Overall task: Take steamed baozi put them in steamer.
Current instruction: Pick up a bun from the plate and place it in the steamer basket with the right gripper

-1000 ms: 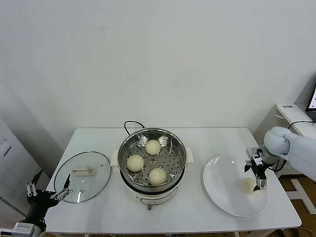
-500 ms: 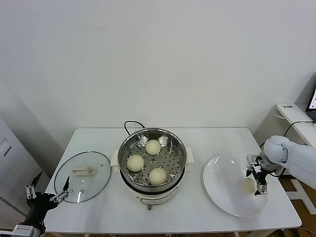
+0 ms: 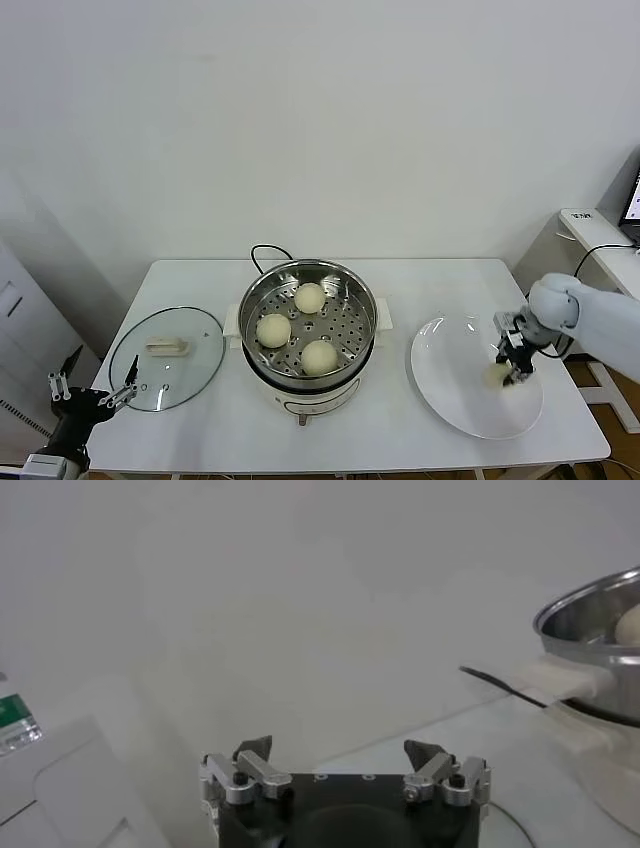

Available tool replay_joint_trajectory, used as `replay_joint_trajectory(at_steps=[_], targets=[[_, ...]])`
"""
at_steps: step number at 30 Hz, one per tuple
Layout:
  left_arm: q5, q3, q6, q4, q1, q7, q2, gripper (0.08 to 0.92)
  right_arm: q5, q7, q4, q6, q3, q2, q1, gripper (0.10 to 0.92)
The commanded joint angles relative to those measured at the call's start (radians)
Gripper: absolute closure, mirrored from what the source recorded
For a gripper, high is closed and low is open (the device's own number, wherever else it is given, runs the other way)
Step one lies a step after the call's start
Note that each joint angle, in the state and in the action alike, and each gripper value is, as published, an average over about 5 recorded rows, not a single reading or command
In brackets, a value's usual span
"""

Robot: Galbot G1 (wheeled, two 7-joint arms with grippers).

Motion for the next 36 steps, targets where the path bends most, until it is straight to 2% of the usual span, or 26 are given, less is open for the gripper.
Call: replay_joint_trajectory(at_steps=[1, 7, 13, 21, 30, 36], targets=[[0.000, -0.002, 0.000, -0.005, 0.002, 0.000, -0.005, 0.177, 0.250, -0.057, 0.000, -0.019, -0.116, 0.124, 0.360, 0.654], [0.000, -0.008, -0.003, -0.009, 0.005, 0.001, -0.014, 0.177, 0.565, -0.058, 0.014, -0.094, -0.242, 0.323, 0.616, 0.655], [0.001, -0.003, -0.001, -0.018, 0.001, 0.000, -0.021, 0.177, 0.724, 0.018, 0.090, -0.188, -0.202, 0.469, 0.601, 0.627], [-0.004, -0.012, -0.009, -0.022, 0.014, 0.001, -0.031, 0.177, 0.722, 0.113, 0.144, -0.279, -0.188, 0.567, 0.475, 0.619], [-0.009, -0.008, -0.012, -0.015, 0.007, 0.001, -0.045, 0.177, 0.528, 0.161, 0.182, -0.329, -0.209, 0.510, 0.364, 0.618], [-0.008, -0.002, -0.009, -0.010, -0.001, 0.001, -0.034, 0.177, 0.516, 0.193, 0.178, -0.340, -0.208, 0.502, 0.328, 0.618]])
